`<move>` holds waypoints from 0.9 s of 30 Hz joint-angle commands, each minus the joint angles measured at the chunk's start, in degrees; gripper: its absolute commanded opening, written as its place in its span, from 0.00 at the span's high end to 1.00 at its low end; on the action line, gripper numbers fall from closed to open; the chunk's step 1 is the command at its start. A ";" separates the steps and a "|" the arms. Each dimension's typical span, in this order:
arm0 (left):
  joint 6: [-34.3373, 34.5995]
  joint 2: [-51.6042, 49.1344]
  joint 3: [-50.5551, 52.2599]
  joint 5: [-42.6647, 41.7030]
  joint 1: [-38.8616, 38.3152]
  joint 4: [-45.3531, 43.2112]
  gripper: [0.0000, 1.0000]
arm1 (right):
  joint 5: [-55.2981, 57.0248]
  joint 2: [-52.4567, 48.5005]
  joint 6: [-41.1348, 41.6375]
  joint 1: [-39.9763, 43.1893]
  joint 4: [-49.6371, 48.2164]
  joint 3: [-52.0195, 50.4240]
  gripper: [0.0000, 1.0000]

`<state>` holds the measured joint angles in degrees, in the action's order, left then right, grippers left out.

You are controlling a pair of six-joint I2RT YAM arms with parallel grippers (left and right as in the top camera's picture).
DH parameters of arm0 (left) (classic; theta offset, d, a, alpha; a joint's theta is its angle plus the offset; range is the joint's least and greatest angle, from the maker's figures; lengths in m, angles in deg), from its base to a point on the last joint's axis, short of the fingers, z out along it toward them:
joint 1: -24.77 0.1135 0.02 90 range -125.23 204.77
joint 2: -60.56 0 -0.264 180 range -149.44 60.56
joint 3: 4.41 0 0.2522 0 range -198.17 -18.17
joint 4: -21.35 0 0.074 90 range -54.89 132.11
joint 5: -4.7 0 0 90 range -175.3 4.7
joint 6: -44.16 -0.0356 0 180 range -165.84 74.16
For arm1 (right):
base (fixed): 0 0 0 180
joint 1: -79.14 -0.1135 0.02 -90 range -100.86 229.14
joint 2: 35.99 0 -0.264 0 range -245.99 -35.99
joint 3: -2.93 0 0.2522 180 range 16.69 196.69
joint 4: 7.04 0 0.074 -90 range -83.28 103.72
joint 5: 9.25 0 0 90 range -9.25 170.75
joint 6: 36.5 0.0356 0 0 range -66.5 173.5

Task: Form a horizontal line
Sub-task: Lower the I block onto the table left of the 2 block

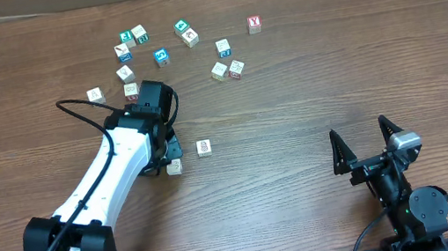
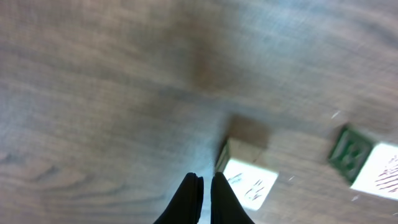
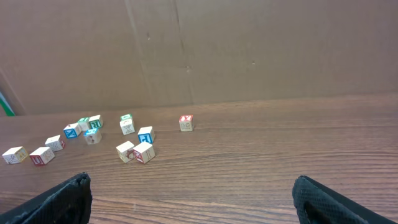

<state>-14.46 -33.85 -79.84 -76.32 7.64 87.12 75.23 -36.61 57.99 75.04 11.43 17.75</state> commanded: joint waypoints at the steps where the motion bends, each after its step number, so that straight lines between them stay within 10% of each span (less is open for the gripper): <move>1: -0.04 -0.09 1.62 1.09 0.37 1.66 0.96 | 0.74 0.46 -0.07 0.44 -0.26 -0.59 0.00; 27: 0.37 -0.09 10.71 -7.34 0.20 -13.33 0.94 | 0.74 0.46 -0.07 0.44 -0.26 -0.59 0.00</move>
<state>-14.44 -33.85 -69.72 -79.43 7.62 74.90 75.26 -36.61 57.97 75.04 11.40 17.75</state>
